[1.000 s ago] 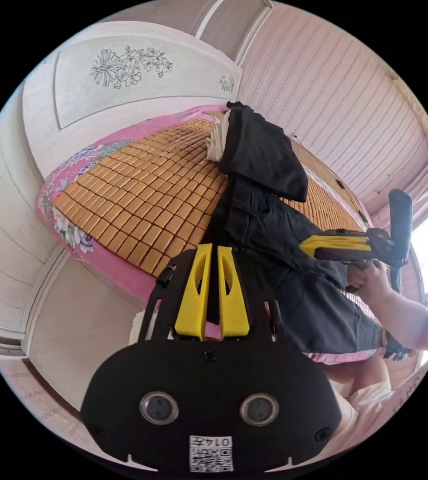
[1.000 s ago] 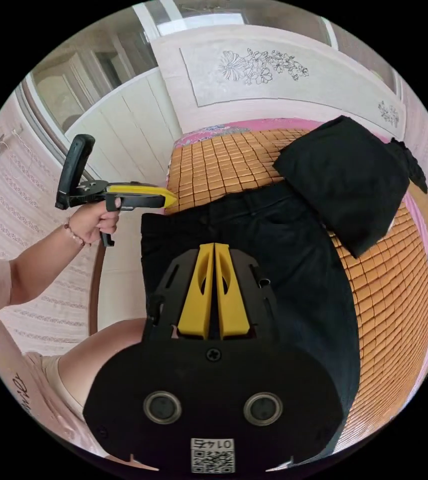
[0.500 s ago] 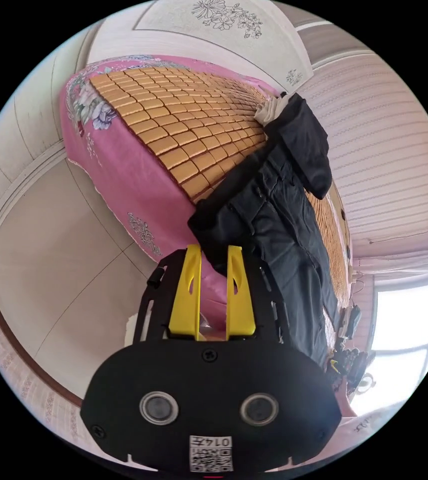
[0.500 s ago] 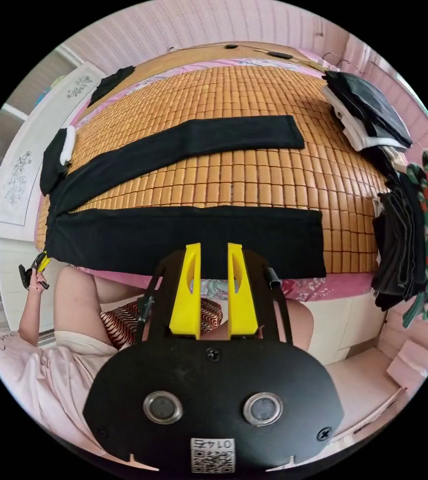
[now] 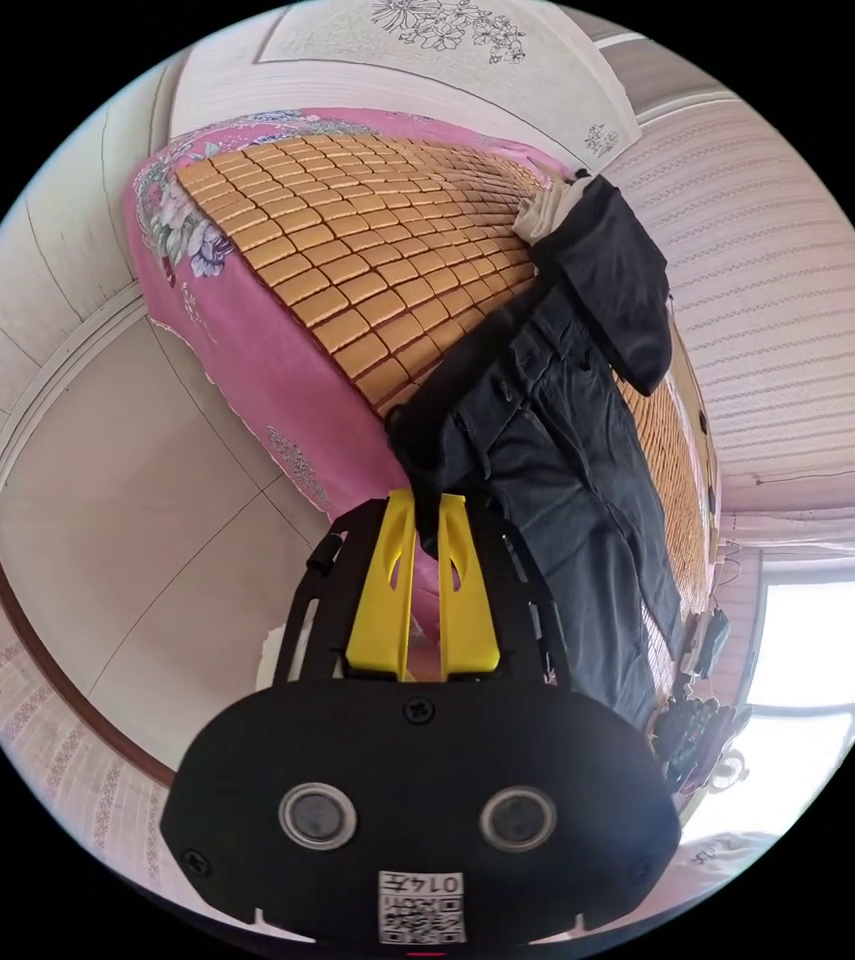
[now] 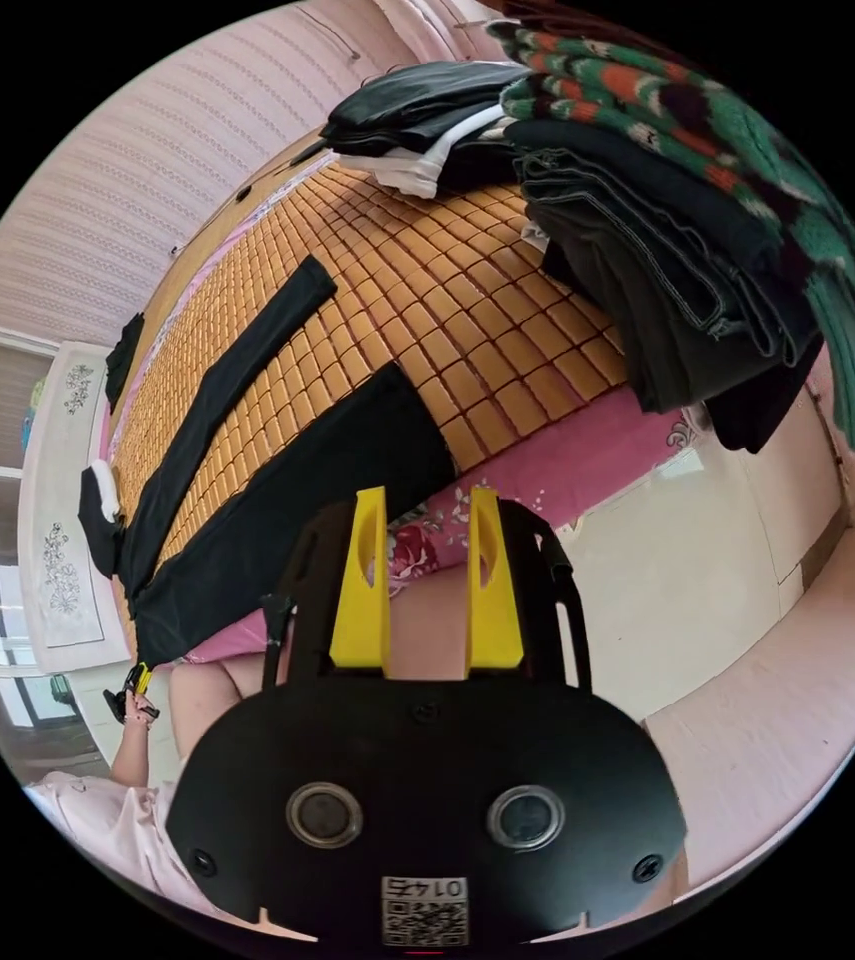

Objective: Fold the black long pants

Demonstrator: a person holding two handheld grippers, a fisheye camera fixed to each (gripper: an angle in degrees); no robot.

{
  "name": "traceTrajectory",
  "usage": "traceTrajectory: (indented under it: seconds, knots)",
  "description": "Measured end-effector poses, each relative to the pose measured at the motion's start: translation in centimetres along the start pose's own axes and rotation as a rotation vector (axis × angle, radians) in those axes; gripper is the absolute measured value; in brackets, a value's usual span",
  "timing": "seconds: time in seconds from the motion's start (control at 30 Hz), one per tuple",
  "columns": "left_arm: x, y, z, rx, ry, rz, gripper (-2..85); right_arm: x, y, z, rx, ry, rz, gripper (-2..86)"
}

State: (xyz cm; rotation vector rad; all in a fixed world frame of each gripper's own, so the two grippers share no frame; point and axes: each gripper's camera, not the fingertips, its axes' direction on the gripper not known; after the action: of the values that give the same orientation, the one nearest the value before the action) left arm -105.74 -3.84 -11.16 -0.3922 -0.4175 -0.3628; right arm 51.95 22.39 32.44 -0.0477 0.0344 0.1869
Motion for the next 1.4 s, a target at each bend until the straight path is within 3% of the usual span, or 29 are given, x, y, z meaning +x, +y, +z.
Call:
traceTrajectory:
  seconds: [0.23, 0.47, 0.7, 0.8, 0.9, 1.1, 1.23, 1.4]
  knots:
    - [2.3, 0.0, -2.0, 0.026, 0.02, 0.019, 3.7, 4.5, -0.4, -1.4, 0.006, -0.074, -0.087, 1.8]
    - [7.2, -0.2, -6.2, 0.138, 0.151, 0.163, 3.4, 7.0, -0.7, -5.7, 0.144, -0.145, -0.124, 0.4]
    - [16.9, -5.3, -8.9, 0.216, 0.239, 0.317, 3.4, 5.7, -8.3, -8.2, 0.109, -0.122, -0.16, 0.6]
    - [21.9, -9.4, -7.6, 0.257, 0.274, 0.29, 4.9, 4.2, -14.0, -7.4, 0.062, -0.18, -0.134, 1.2]
    - [24.5, -12.8, -4.3, 0.272, 0.292, 0.118, 7.7, 2.9, -18.1, -5.5, 0.081, -0.183, -0.069, 2.6]
    - [26.8, -12.1, -3.0, 0.274, 0.165, 0.07, 7.9, 1.4, -18.0, -2.9, 0.042, 0.079, -0.141, 10.4]
    - [30.3, -11.6, -1.8, 0.183, -0.075, 0.15, 8.4, 1.5, -16.8, 0.5, -0.076, 0.066, -0.164, 11.7]
    - [36.8, -12.9, 2.2, -0.006, -0.431, 0.344, 9.2, -0.1, -15.6, 0.2, -0.011, 0.159, -0.173, 7.5]
